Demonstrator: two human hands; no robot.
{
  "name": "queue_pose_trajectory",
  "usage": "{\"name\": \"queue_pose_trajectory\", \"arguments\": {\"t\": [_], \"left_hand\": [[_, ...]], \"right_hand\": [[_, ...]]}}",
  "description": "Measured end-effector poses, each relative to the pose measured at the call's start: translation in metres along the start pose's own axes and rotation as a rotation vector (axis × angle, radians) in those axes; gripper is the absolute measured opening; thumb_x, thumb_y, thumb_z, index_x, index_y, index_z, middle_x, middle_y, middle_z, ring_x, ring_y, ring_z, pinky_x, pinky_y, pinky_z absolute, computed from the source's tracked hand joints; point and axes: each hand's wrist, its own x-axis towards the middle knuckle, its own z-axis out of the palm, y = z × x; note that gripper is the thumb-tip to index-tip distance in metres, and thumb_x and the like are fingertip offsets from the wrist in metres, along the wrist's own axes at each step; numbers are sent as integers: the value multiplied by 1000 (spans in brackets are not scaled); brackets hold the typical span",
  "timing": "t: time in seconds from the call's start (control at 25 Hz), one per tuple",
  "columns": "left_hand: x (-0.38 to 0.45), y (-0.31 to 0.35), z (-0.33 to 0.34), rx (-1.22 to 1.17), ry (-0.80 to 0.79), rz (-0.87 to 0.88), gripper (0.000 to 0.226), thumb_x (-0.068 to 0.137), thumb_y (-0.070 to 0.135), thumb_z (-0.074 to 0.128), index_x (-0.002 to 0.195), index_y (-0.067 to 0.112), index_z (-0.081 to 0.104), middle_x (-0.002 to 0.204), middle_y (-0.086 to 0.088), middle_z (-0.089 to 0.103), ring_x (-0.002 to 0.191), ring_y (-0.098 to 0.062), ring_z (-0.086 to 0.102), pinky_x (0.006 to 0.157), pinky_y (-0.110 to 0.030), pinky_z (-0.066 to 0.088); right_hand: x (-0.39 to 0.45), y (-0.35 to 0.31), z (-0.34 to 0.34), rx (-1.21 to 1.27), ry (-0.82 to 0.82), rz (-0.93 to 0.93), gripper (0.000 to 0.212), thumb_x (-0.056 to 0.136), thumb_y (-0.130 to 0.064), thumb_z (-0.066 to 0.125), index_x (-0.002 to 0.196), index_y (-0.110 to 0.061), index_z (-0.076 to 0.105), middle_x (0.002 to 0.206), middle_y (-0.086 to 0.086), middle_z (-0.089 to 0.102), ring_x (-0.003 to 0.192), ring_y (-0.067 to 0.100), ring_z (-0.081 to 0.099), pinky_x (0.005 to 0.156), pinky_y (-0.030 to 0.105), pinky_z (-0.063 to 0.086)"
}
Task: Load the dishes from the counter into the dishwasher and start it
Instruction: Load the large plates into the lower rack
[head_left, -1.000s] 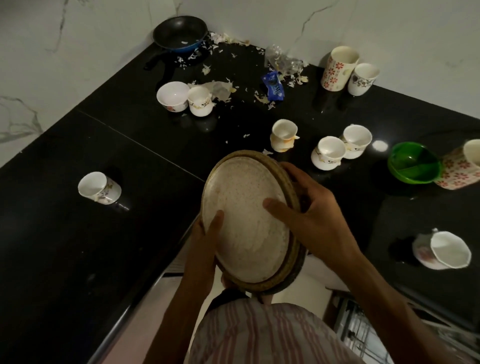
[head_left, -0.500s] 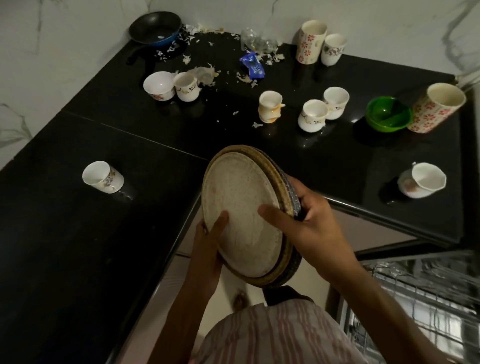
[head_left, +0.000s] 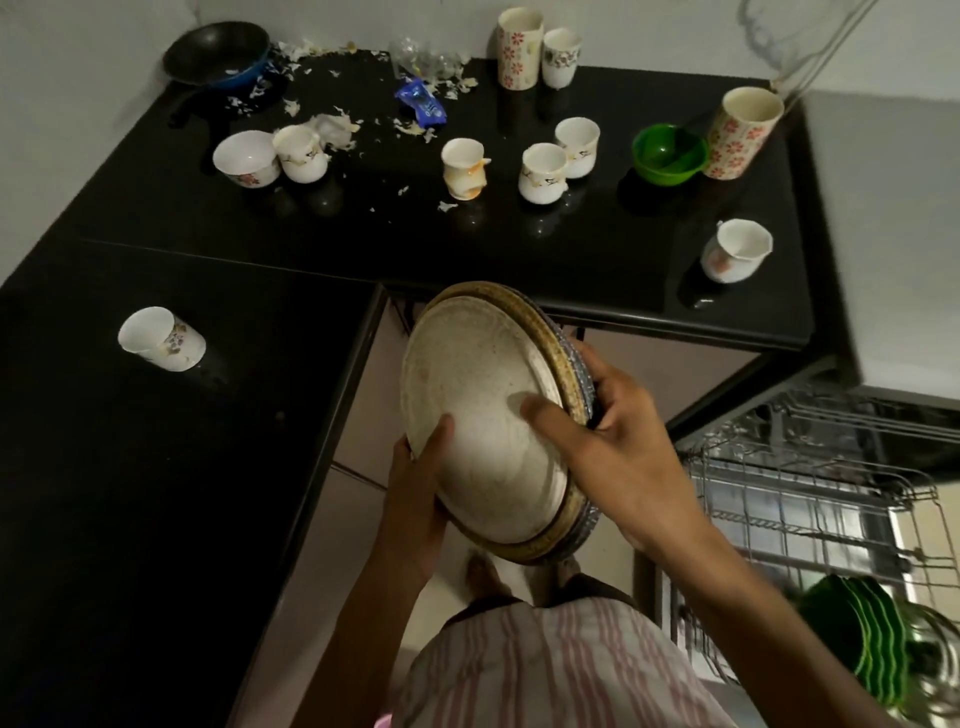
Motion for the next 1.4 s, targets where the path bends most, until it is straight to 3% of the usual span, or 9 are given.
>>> {"name": "queue_pose_trajectory", "arguments": {"t": [0.32,0.48,0.68,0.84,1.0,1.12,1.2,1.28,1.4], "left_hand": [[-39,-36,38,24,-160,38,59,85,47,65,137,20,52,128,-6,64,116,-25,63,80,-35,57],[-61,-72,56,-4,-175,-11,68,83,50,70,140,22,48,136,-8,59,121,-29,59,96,-50,51],[-91,-114,76,-127,-125,-151,80,69,62,77,137,26,52,137,-9,58,123,-31,57,104,-55,42],[-111,-127,85,-56,-64,-188,79,74,65,68,137,21,51,132,-5,61,114,-20,64,88,-39,55],[-124,-131,87,-57,-197,-211,62,84,60,60,132,22,56,129,-9,64,116,-26,63,89,-45,50],[-128,-132,90,47,-267,-270,64,82,62,52,129,20,58,122,-11,68,108,-26,67,75,-39,56],[-128,-136,90,80,-288,-316,74,76,65,52,131,16,55,121,-14,68,107,-27,68,71,-37,58],[-130,-145,89,106,-282,-384,86,75,72,54,137,12,51,131,-13,62,116,-29,63,84,-42,58],[-132,-164,90,106,-291,-463,97,75,78,55,145,12,42,142,-10,52,128,-32,53,102,-51,47]], "right_hand": [[-58,7,-43,10,80,-34,32,92,-3,60,114,-26,59,95,8,69,84,37,66,71,59,53],[-92,9,-74,-20,73,-57,39,91,-1,58,119,-29,57,93,18,66,82,50,59,67,62,49],[-136,16,-103,-50,75,0,47,91,4,57,133,-16,51,100,6,70,86,38,65,75,53,53],[-164,14,-109,-32,96,5,46,90,4,57,128,-22,53,98,10,68,86,42,62,73,54,49],[-187,20,-107,-27,136,28,48,90,4,57,131,-21,53,103,14,67,93,40,62,78,53,49],[-202,30,-104,-53,201,59,56,89,1,59,142,-15,46,125,-5,65,116,8,60,99,29,49],[-211,38,-102,-37,236,82,61,88,-6,61,146,-16,41,129,-2,64,119,15,60,102,38,49],[-223,45,-100,-7,273,111,64,86,-15,60,147,-21,40,120,7,68,104,39,65,86,57,53],[-244,49,-105,-11,338,107,61,86,-12,59,145,-19,43,126,-3,65,115,21,63,98,51,49]]}}
